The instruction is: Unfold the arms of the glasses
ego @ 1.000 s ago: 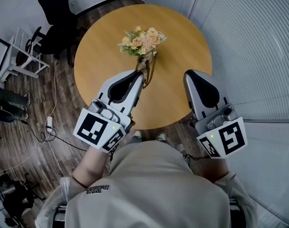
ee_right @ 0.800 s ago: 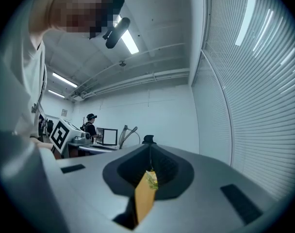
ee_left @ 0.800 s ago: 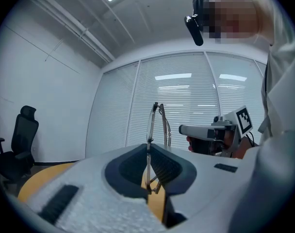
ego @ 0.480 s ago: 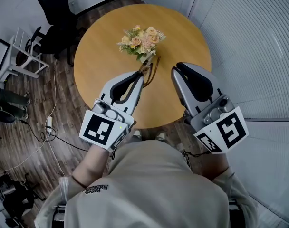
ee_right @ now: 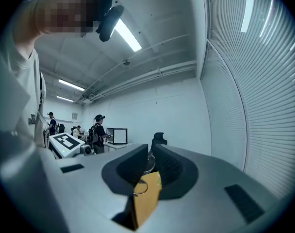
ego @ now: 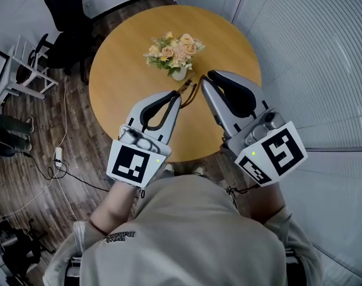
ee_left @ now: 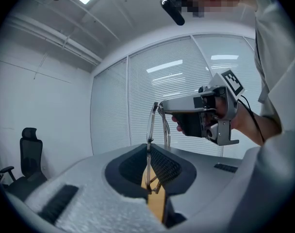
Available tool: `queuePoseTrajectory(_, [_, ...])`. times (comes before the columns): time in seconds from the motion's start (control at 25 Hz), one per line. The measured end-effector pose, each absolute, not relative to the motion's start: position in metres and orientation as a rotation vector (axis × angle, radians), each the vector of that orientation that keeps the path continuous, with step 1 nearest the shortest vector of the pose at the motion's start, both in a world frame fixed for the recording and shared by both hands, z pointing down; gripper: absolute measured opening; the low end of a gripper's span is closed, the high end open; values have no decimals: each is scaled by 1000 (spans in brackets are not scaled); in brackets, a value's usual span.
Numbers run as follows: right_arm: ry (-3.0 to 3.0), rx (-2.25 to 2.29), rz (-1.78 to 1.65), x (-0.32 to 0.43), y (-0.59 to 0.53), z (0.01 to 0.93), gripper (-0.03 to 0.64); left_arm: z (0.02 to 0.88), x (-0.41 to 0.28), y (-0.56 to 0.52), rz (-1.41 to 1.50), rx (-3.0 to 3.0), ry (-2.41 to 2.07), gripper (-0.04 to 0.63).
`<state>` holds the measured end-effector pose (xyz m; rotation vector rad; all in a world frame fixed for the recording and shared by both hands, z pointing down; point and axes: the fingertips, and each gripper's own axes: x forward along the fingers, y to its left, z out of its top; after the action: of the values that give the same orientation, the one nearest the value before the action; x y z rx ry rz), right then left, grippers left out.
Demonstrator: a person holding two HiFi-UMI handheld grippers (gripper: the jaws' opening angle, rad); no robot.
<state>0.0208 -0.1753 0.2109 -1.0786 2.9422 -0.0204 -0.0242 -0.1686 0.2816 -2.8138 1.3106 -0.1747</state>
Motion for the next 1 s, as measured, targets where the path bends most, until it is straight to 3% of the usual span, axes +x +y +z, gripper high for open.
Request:
queuePoseTrajectory(0.4, [2905,-1068,-68,25,-178,208,37,290,-26,-177,-271,-2766,1309,37])
queuePoseTrajectory(0.52, [2939,-1075,-66,23,-184,214,98,293,-23,-177,-292,-2752,1298,37])
queuePoseTrajectory(1.0, [2868,-1080,-238,27,-192,224,98,295,-24,-178,-308,-2746,1253,37])
